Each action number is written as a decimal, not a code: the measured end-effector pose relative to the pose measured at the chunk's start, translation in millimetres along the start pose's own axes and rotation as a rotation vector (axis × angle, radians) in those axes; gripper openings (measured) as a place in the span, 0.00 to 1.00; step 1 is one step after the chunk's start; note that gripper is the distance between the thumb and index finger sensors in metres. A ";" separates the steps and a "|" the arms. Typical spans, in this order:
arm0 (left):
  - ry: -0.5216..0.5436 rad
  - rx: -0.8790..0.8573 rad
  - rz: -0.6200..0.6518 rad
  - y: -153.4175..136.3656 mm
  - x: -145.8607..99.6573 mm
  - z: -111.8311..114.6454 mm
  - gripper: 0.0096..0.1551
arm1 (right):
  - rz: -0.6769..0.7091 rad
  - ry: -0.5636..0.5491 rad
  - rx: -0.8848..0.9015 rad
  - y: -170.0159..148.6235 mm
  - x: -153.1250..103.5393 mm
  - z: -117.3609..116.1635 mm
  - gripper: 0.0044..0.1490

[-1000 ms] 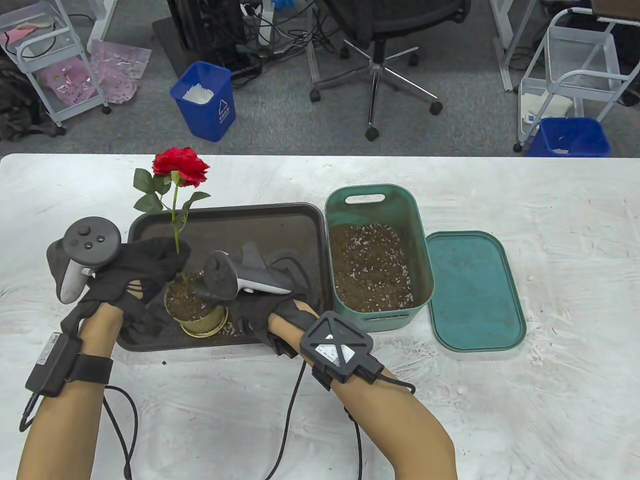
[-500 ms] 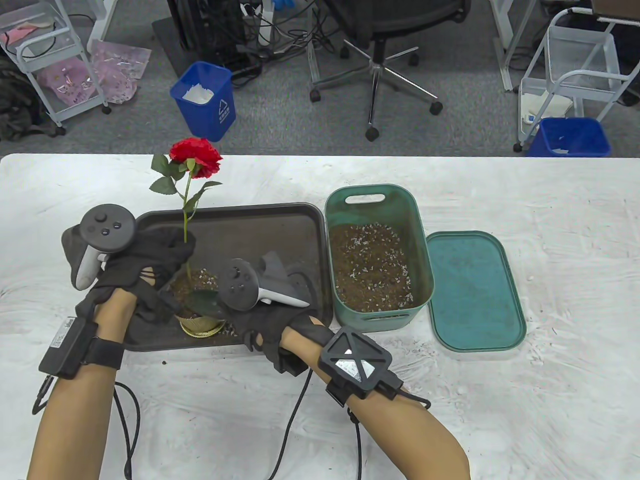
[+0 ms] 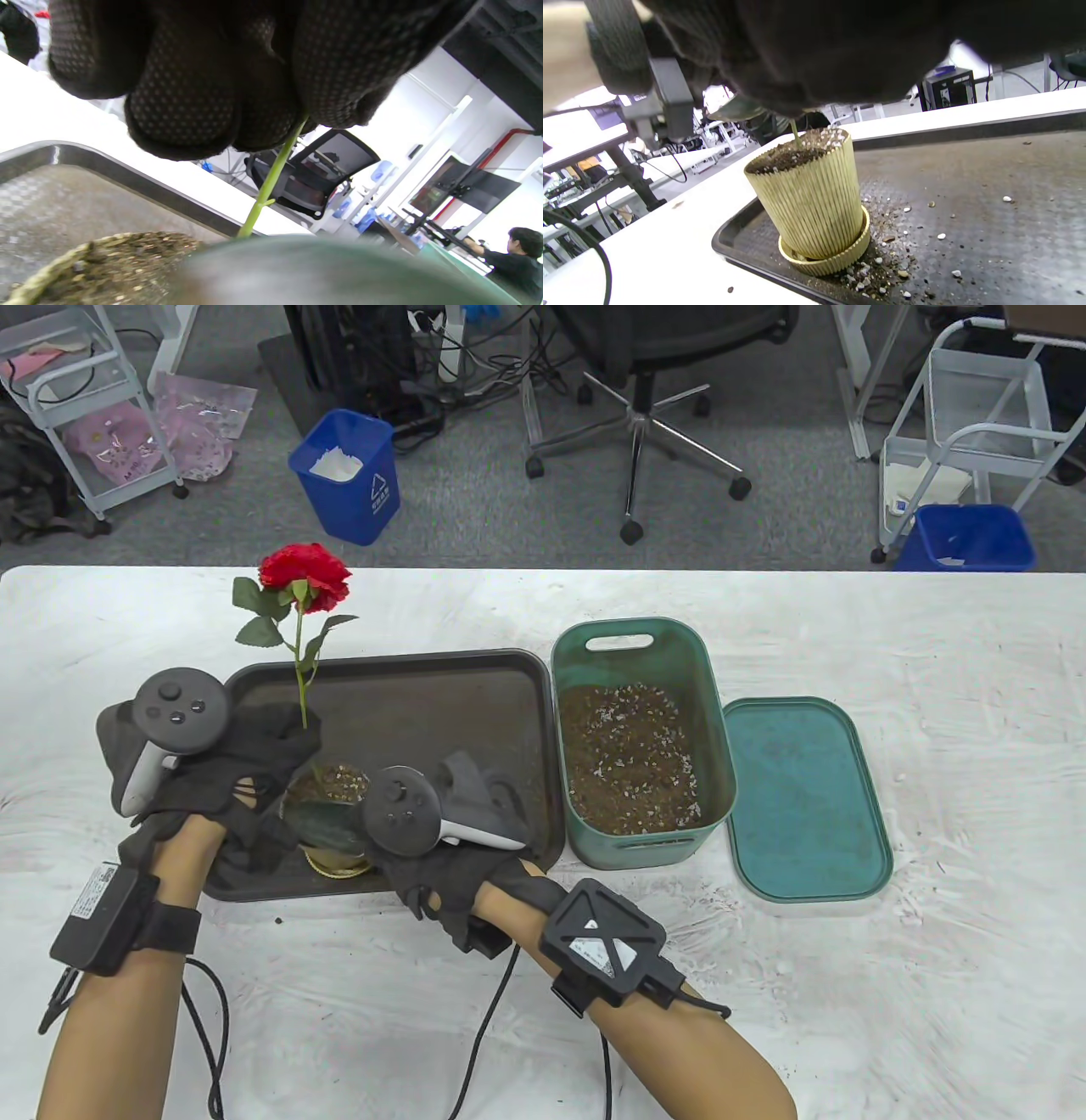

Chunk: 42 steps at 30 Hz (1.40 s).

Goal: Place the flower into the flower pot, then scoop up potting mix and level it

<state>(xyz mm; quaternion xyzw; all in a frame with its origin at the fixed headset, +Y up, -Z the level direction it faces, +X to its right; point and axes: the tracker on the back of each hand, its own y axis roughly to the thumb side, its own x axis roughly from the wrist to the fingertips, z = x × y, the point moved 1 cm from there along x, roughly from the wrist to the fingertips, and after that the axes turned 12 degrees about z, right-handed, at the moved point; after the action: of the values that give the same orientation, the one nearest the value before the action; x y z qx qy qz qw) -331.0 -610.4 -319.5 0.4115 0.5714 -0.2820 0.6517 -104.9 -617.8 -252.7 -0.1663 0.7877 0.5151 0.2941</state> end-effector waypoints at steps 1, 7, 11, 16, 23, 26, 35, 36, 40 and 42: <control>0.007 0.018 -0.006 -0.1 -3.6 0.3 0.23 | -0.004 -0.019 -0.002 1.3 -8.3 1.9 0.32; 0.013 0.198 -0.013 5.6 -21.3 1.6 0.24 | -0.025 -0.133 -0.046 6.1 -44.5 9.2 0.35; 0.014 0.257 -0.010 13.3 -30.6 1.4 0.25 | -0.065 -0.161 -0.050 3.5 -62.4 14.1 0.40; 0.006 0.353 0.007 22.8 -42.6 1.1 0.26 | -0.084 -0.221 -0.139 3.9 -81.1 22.5 0.44; 0.081 0.600 0.269 56.1 -102.3 23.5 0.27 | -0.152 -0.247 -0.303 -3.0 -102.9 19.8 0.45; 0.196 0.598 0.344 71.6 -127.7 31.0 0.26 | -0.239 -0.254 -0.337 -13.5 -101.7 15.4 0.43; 0.374 0.554 0.520 75.6 -161.3 61.4 0.24 | -0.441 -0.153 -0.363 -31.7 -55.5 6.4 0.38; 0.372 0.544 0.535 76.3 -162.9 62.3 0.24 | -0.455 -0.136 -0.385 -33.4 -48.4 2.7 0.38; 0.405 0.562 0.583 82.4 -176.2 63.0 0.28 | -0.549 -0.019 -0.468 -48.4 -8.1 -22.5 0.38; 0.423 0.562 0.583 84.9 -181.1 61.5 0.29 | -0.602 0.013 -0.467 -58.3 6.6 -31.6 0.38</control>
<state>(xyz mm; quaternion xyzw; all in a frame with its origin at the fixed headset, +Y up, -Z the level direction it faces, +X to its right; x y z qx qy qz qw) -262.4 -639.2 -123.9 0.7644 0.4536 -0.1407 0.4360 -86.3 -670.4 -289.1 -0.4563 0.5668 0.5701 0.3814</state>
